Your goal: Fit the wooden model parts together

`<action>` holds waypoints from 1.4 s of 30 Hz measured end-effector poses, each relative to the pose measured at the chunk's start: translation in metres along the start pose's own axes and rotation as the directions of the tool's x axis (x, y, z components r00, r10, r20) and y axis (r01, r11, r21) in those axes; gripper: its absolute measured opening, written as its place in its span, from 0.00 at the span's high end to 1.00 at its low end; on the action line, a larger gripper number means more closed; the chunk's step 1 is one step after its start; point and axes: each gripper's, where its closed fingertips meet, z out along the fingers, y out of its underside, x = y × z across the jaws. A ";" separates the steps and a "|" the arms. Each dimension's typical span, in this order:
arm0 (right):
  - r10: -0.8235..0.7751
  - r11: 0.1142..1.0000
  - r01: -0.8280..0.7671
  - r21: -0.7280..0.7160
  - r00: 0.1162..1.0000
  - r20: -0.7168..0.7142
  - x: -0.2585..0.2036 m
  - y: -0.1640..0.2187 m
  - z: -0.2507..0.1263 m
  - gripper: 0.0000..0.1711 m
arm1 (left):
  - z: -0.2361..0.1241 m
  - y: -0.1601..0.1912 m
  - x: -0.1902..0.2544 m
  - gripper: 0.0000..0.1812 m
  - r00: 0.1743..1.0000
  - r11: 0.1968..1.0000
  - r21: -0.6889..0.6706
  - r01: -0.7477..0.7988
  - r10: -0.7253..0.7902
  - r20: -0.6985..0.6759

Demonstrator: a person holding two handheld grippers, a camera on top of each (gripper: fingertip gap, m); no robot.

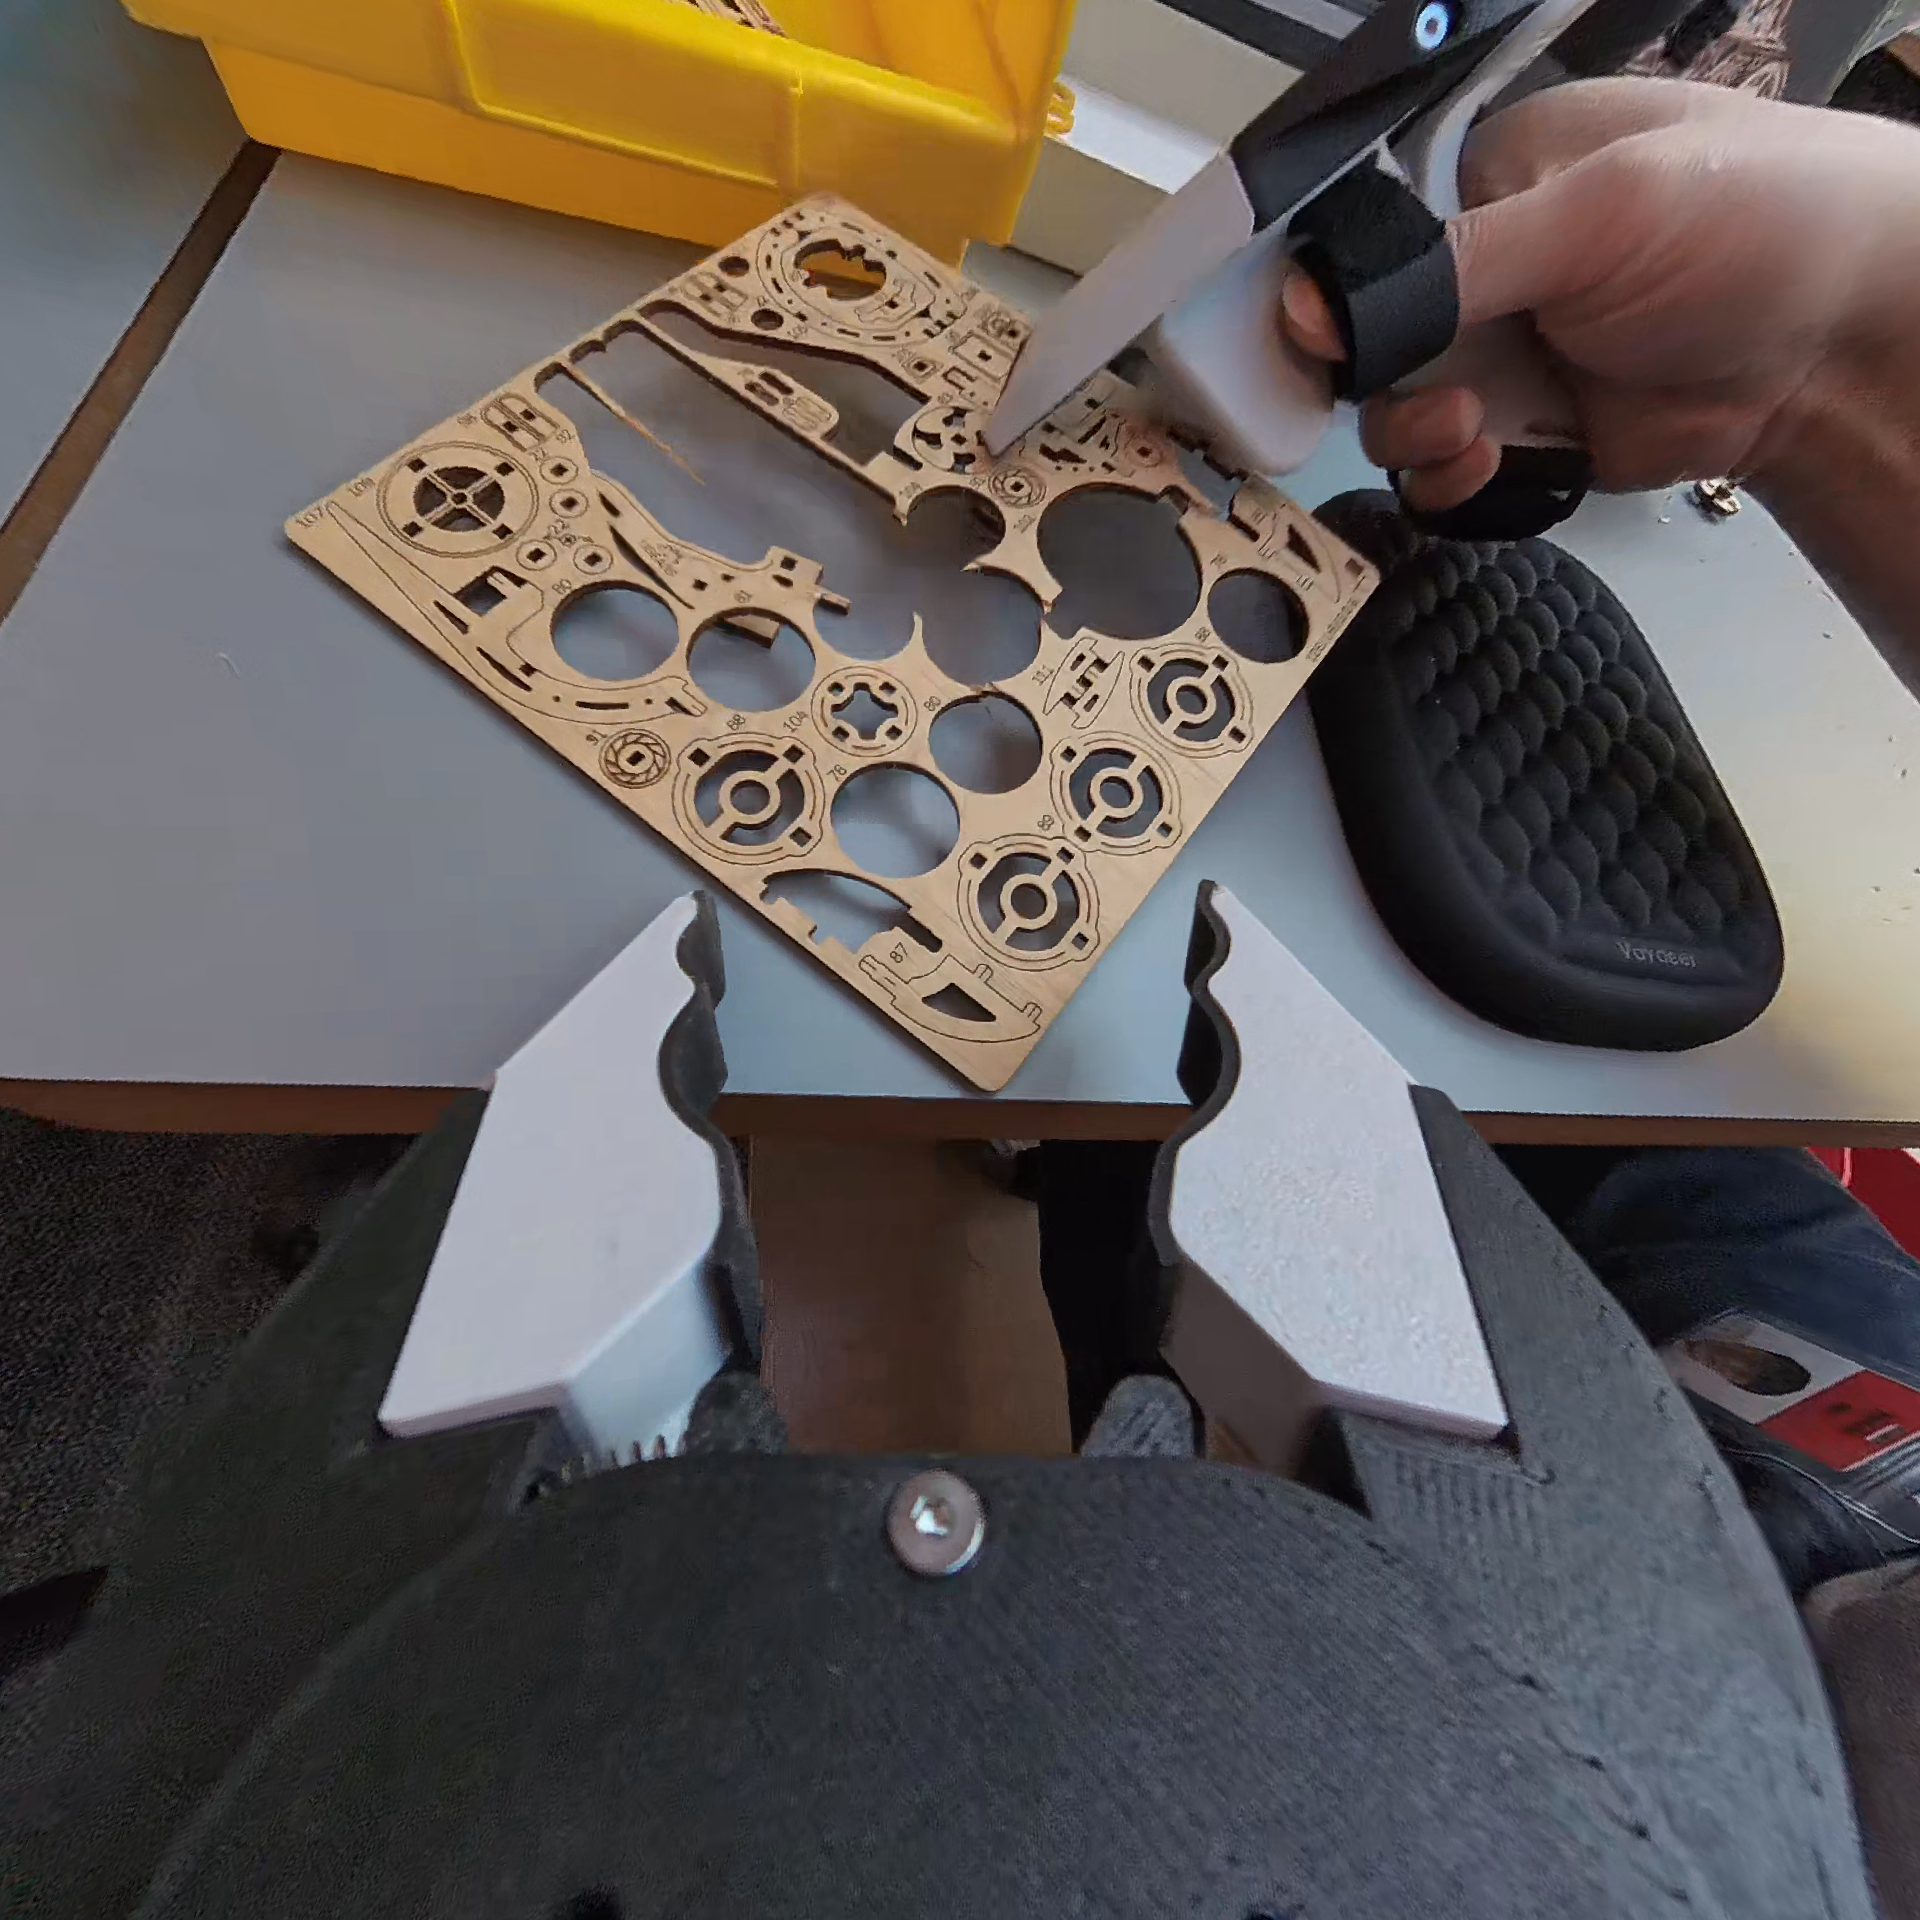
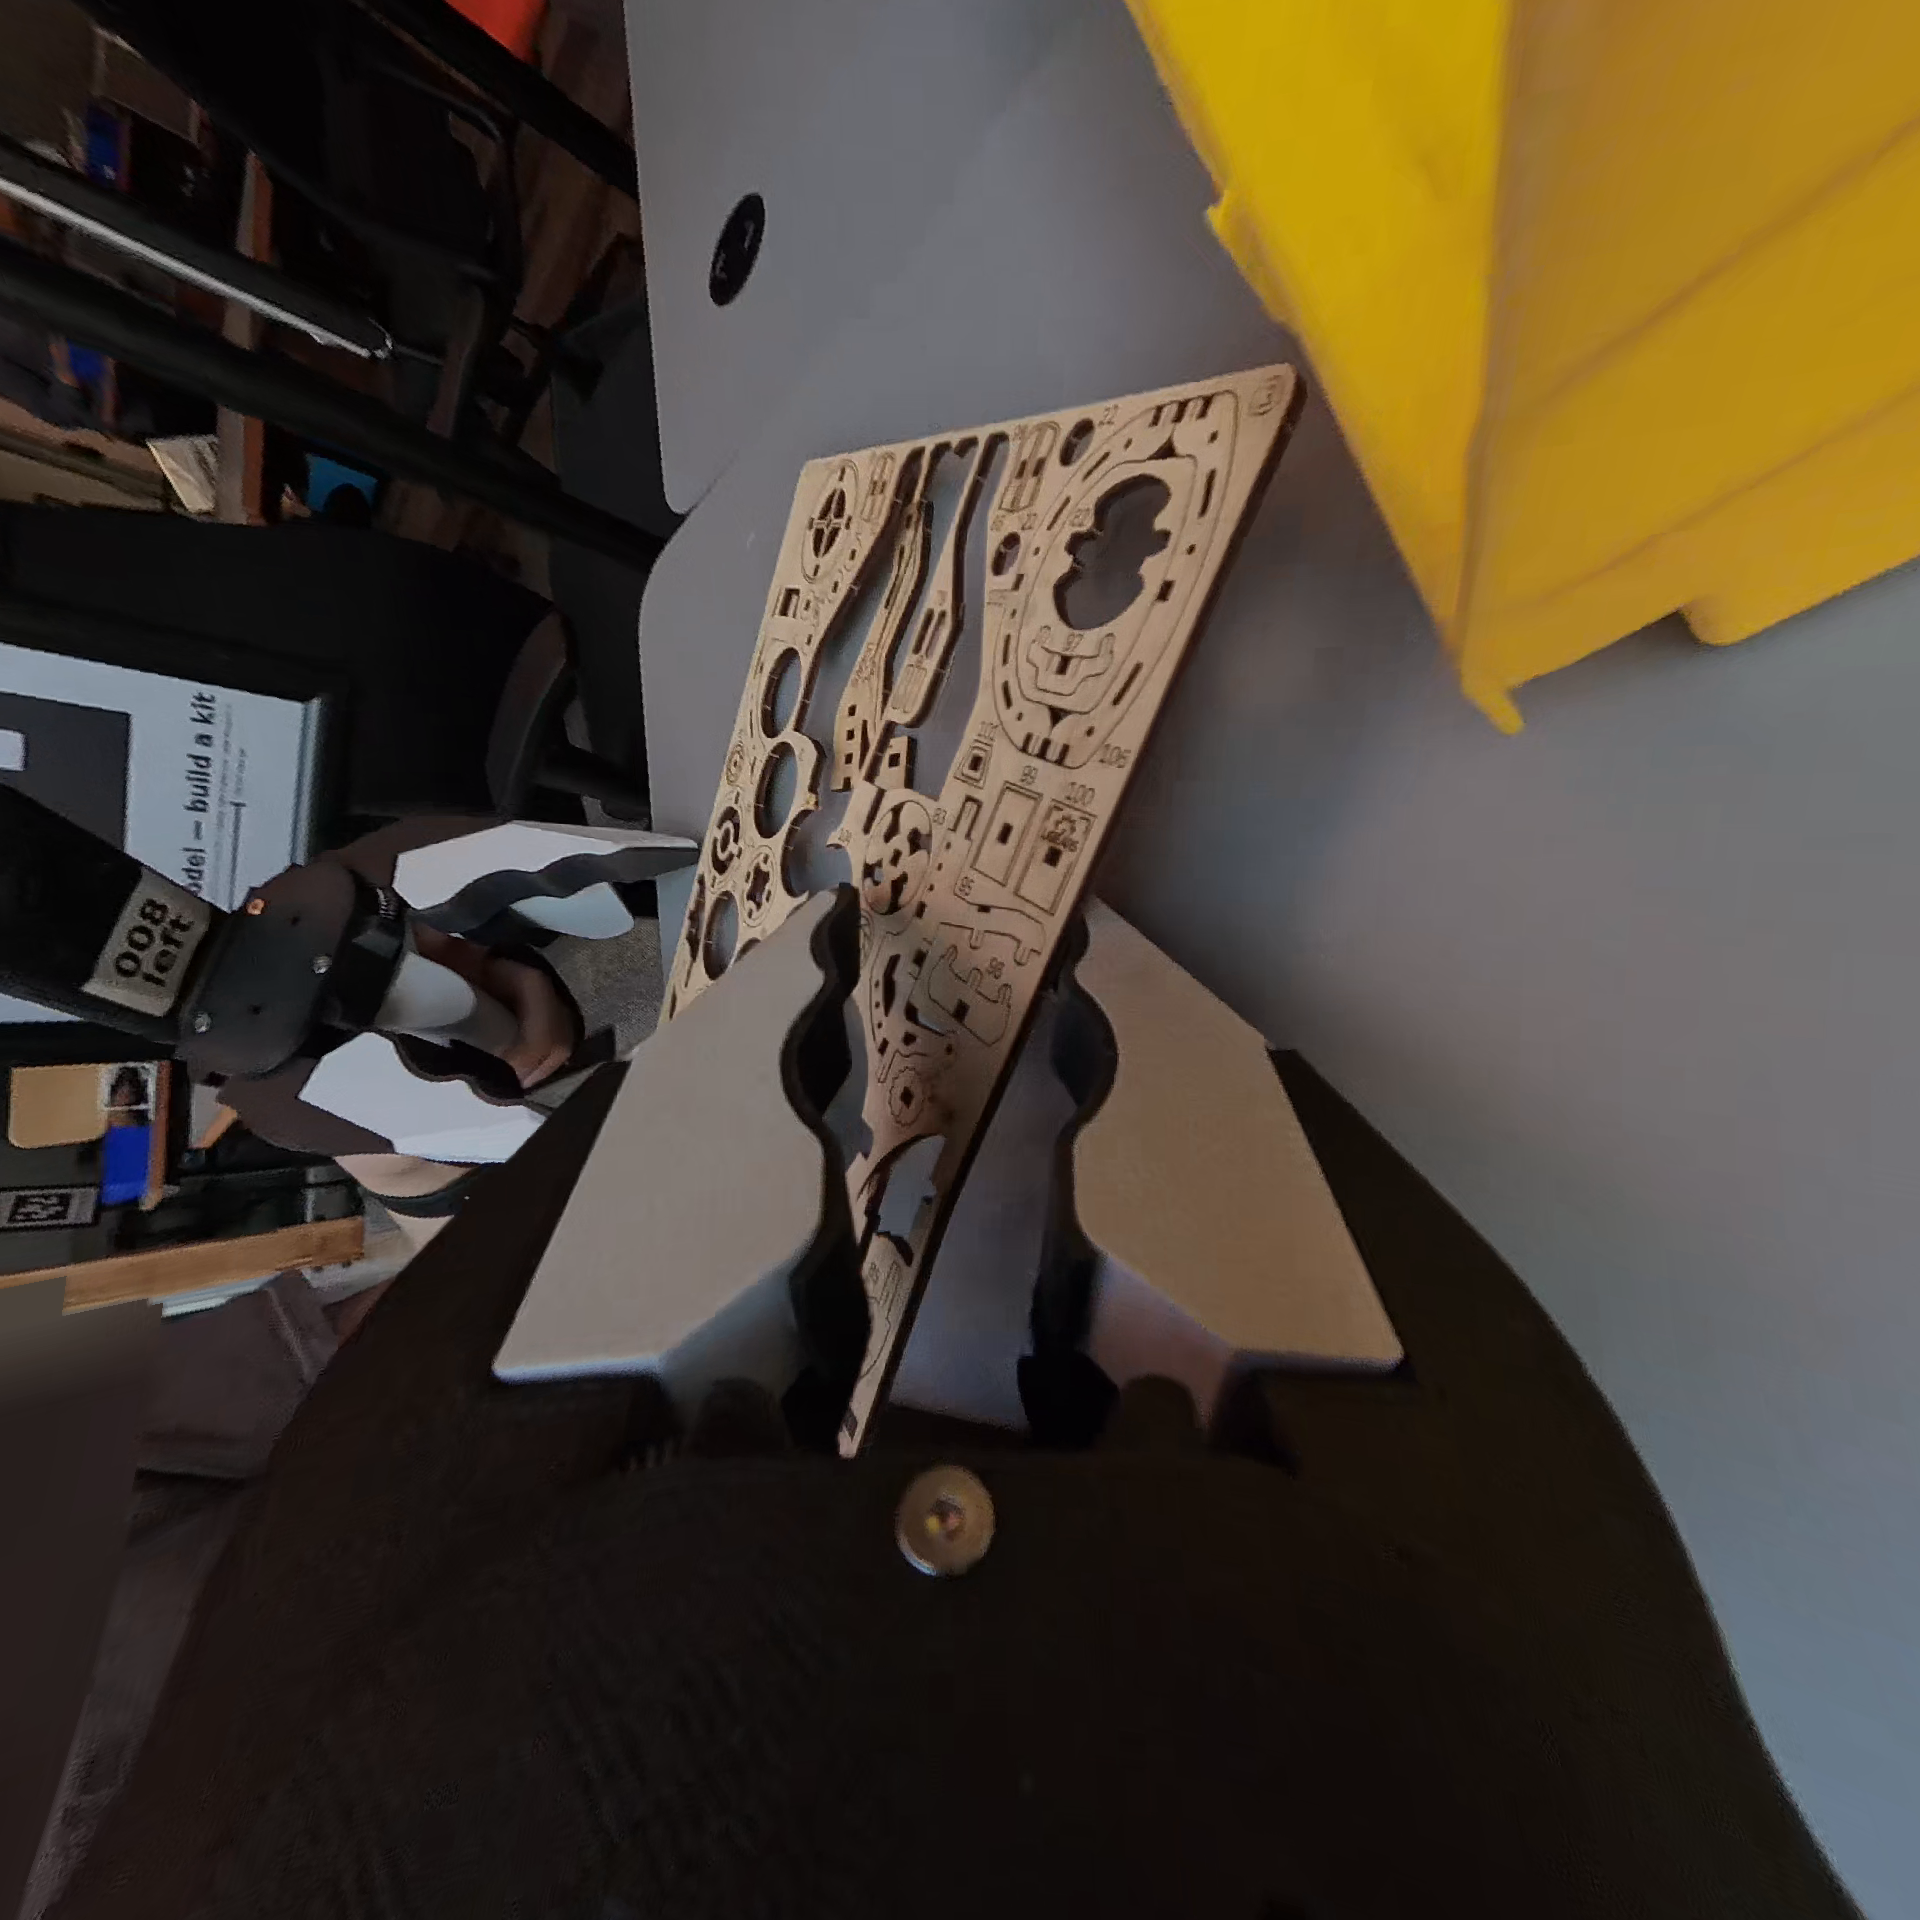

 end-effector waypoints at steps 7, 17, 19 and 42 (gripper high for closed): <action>-0.142 0.985 0.149 0.082 0.986 -0.085 -0.004 -0.018 -0.006 0.75 | 0.003 0.002 0.022 0.54 0.997 0.999 -0.017 0.048 -0.049 -0.063; -0.312 0.948 0.318 -0.033 0.899 -0.307 0.022 -0.020 -0.017 0.66 | 0.010 0.005 0.020 0.56 0.999 0.998 -0.052 -0.024 0.027 0.044; -0.324 0.943 0.332 -0.030 0.893 -0.311 0.021 -0.021 -0.020 0.66 | 0.011 0.005 0.019 0.57 0.997 0.998 -0.055 -0.038 0.042 0.065; -0.342 0.939 0.327 -0.105 0.923 -0.178 0.018 -0.011 -0.007 0.71 | 0.011 0.005 0.023 0.57 0.996 0.999 -0.051 0.013 -0.008 0.089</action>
